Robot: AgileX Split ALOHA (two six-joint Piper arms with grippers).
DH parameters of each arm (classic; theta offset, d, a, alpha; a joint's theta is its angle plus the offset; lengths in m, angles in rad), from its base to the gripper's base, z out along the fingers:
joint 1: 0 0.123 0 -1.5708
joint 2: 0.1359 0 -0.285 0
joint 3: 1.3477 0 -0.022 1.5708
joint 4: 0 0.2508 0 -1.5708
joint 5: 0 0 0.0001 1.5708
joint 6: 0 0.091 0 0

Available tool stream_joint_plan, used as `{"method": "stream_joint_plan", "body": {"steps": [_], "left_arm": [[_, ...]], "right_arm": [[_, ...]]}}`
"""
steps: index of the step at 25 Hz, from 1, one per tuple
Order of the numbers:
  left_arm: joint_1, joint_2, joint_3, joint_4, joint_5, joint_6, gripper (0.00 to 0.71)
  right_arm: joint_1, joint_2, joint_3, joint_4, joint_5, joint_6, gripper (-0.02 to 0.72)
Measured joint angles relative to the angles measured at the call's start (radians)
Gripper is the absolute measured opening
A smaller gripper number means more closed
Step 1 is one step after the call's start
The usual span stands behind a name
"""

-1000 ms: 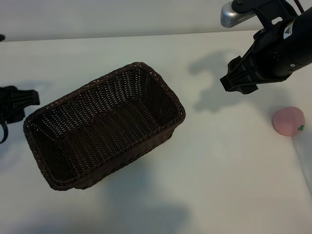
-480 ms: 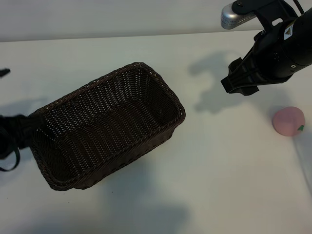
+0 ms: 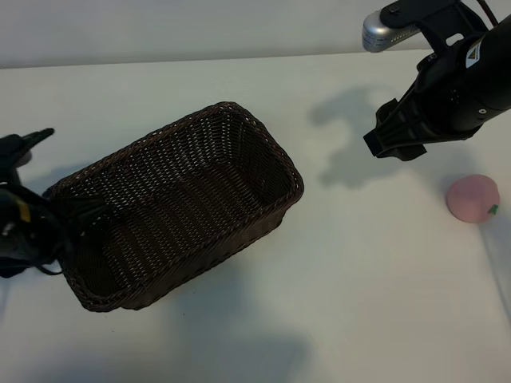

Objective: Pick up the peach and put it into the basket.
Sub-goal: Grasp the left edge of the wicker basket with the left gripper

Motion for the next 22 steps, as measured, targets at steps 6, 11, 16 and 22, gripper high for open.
{"method": "stream_joint_plan", "body": {"steps": [6,11,16,22], "left_arm": [[0.000,0.090,0.000,-0.018,-0.039,-0.001,0.565],[0.000,0.161,0.000,-0.033,-0.103,-0.005,0.564],[0.000,0.212,0.000,-0.036,-0.135,-0.005,0.563],[0.000,0.252,0.000,-0.041,-0.163,-0.005,0.563]], "right_arm": [[0.000,0.000,0.000,0.000,0.009,0.000,0.595],[0.000,0.000,0.000,0.000,0.013,-0.001,0.595],[0.000,0.000,0.000,0.000,0.016,-0.002,0.595],[0.000,0.000,0.000,0.000,0.017,-0.002,0.595]]}}
